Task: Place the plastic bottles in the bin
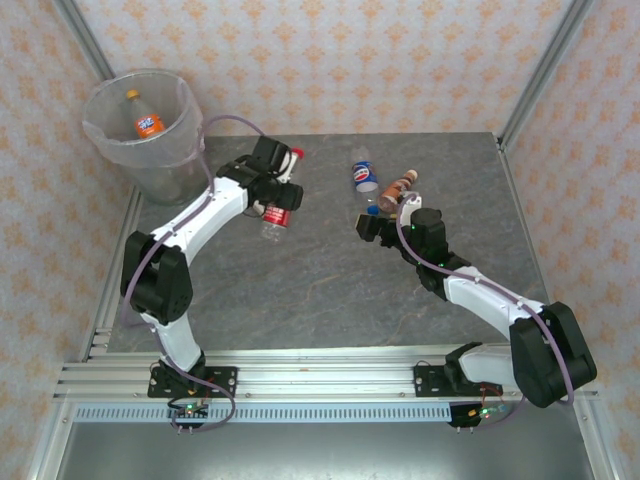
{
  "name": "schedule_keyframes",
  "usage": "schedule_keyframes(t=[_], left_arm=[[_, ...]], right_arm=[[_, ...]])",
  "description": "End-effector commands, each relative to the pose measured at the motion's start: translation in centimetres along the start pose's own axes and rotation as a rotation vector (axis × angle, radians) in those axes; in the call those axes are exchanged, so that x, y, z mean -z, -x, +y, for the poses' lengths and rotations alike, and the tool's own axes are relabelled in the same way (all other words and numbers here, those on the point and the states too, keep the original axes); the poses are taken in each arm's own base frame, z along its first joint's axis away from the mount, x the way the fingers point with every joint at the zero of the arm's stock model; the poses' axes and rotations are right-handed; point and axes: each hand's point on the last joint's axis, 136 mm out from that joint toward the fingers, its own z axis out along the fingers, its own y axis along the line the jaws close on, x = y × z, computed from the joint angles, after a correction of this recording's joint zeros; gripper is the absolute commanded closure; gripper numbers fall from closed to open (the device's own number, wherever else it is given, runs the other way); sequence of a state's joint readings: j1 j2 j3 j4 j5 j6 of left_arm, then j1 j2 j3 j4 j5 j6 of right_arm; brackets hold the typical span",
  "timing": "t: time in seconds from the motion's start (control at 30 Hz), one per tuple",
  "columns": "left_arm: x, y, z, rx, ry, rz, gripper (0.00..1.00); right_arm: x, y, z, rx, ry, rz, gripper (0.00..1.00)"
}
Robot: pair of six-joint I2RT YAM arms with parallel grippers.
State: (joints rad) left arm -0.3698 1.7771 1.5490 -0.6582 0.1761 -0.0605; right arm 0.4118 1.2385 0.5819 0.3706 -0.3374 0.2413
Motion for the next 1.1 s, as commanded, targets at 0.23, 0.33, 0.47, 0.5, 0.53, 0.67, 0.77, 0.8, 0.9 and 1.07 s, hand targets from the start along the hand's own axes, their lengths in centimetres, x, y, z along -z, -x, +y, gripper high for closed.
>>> schedule_keyframes(t=[0.23,0.33,0.47,0.5,0.53,0.67,0.77,0.8,0.9,1.07], left_arm=[[5.4,5.2,5.0,0.093,0.096,-0.203,0.49],[6.8,6.7,6.1,0.100,0.133,-0.254,0.48],[8.9,8.7,7.1,0.110,0.147,-0.313,0.48],[9.4,9.2,7.5,0.116,0.155,-0.330,0.48],[10.0,9.9,8.0,0.126,0.160,-0.351,0.48],[12.3,12.1,9.6,0.167,0.175,-0.425,0.48],[13.7,13.3,10.8,0.184,0.203,-0.464,0.48],[14.0,13.7,11.2,0.189,0.216,-0.476,0.48],[15.5,14.4,13.2,0.221,0.300,-0.516,0.48],[18.2,15.4,17.1,0.286,0.427,-0.596,0.48]], right_arm=[[-0.7,0.5,5.1,0.182,0.142,-0.001,0.01],[-1.3,-0.1,6.3,0.228,0.157,0.021,0.01],[-2.2,-0.7,7.6,0.279,0.171,0.046,0.01],[-2.4,-1.0,7.9,0.296,0.169,0.056,0.01],[-2.7,-1.3,8.2,0.316,0.167,0.067,0.01],[-3.7,-2.2,9.0,0.380,0.140,0.091,0.01],[-4.9,-2.3,8.2,0.380,0.051,0.128,0.01],[-5.2,-2.7,8.1,0.384,0.036,0.161,0.01],[-5.8,-3.4,7.7,0.381,0.008,0.221,0.01],[-6.0,-3.7,8.0,0.349,0.027,0.222,0.01]])
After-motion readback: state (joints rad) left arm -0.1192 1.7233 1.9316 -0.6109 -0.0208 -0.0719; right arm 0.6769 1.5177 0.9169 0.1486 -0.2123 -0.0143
